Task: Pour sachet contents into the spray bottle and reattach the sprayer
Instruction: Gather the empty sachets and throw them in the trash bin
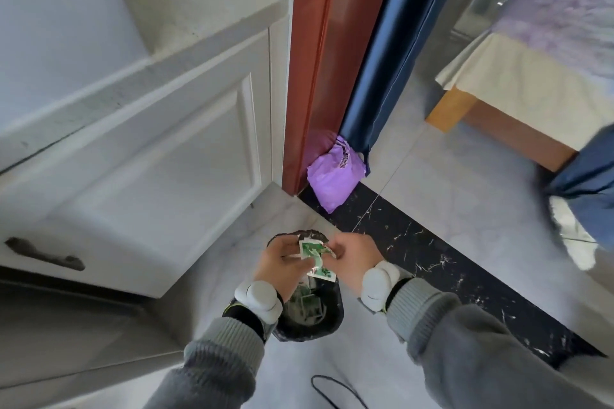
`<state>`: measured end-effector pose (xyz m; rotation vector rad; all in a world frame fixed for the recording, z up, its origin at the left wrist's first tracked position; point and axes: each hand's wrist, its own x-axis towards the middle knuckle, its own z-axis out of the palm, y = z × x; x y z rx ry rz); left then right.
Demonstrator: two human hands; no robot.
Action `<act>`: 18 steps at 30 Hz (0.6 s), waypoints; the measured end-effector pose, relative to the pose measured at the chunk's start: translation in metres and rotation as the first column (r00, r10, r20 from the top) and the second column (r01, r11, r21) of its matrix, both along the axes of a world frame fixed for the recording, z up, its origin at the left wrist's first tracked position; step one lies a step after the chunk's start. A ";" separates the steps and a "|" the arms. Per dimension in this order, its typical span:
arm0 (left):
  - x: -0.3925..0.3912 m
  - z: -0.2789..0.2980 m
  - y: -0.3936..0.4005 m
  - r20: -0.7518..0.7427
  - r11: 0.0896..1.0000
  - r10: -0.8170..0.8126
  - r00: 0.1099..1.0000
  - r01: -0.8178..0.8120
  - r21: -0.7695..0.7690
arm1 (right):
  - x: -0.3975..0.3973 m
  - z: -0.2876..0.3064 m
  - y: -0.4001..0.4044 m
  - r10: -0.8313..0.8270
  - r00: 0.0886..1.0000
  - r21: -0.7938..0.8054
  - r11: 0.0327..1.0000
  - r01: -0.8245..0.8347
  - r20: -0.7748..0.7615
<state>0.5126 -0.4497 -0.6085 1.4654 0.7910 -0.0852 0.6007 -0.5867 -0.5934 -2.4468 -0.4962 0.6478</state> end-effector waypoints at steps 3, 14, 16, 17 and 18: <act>0.002 -0.027 0.007 -0.050 0.995 0.099 0.994 -0.099 -0.009 | 0.012 -0.033 0.005 0.060 0.998 -0.119 0.991 -0.059 0.000; 0.025 -0.094 0.037 -0.070 0.988 0.076 0.995 -0.065 0.138 | 0.044 -0.118 0.033 0.189 0.982 -0.222 0.958 -0.182 0.013; 0.031 -0.107 0.036 -0.067 0.987 0.061 0.996 -0.050 0.156 | 0.047 -0.130 0.034 0.207 0.978 -0.229 0.953 -0.199 0.011; 0.035 -0.114 0.034 -0.070 0.984 0.058 0.996 -0.045 0.172 | 0.048 -0.136 0.035 0.218 0.976 -0.231 0.950 -0.210 0.010; 0.037 -0.122 0.032 -0.072 0.982 0.055 0.996 -0.041 0.186 | 0.047 -0.143 0.035 0.229 0.973 -0.234 0.947 -0.220 0.014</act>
